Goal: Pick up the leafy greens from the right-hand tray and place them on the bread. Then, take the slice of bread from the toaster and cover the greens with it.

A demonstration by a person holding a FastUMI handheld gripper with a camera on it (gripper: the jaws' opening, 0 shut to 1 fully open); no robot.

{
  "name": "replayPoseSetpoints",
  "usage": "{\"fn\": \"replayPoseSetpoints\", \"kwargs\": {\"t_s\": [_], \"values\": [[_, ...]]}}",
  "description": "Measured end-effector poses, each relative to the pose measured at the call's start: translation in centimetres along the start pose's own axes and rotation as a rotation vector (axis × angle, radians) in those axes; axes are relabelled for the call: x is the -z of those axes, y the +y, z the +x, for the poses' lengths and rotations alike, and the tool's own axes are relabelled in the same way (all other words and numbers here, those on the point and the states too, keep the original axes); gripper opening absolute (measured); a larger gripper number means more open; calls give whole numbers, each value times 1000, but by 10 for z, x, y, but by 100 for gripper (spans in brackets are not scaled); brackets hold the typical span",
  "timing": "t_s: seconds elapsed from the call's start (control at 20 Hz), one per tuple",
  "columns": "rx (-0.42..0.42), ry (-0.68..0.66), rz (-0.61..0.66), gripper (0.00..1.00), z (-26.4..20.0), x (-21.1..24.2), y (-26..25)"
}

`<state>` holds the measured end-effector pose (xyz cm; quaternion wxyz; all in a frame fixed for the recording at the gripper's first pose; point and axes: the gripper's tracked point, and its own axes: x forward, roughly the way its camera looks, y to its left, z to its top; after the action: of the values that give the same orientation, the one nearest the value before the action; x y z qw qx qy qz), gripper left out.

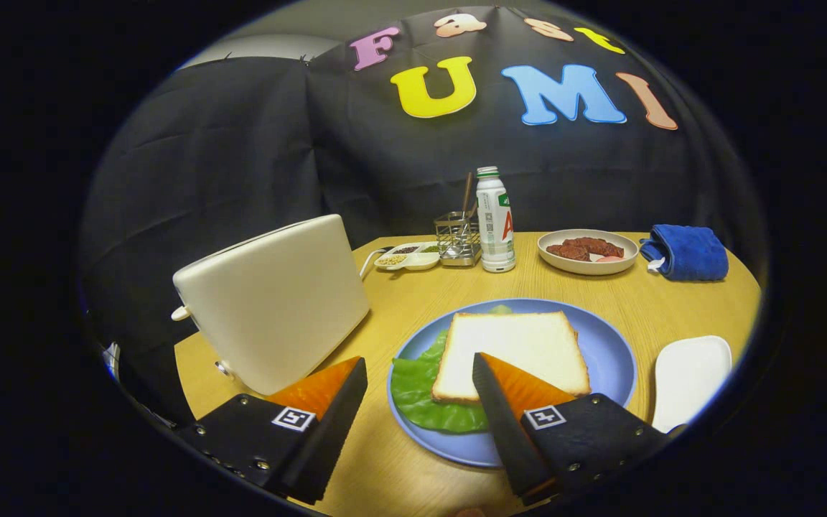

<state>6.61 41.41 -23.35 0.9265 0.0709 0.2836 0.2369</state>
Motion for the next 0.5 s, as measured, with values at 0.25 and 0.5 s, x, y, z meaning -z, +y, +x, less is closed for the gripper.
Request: {"fn": "replayPoseSetpoints", "kwargs": {"t_s": [0.25,0.5], "values": [[-29,-17,36,91,-2,-2,1],[-38,-76,68,96,-10,-10,1]]}}
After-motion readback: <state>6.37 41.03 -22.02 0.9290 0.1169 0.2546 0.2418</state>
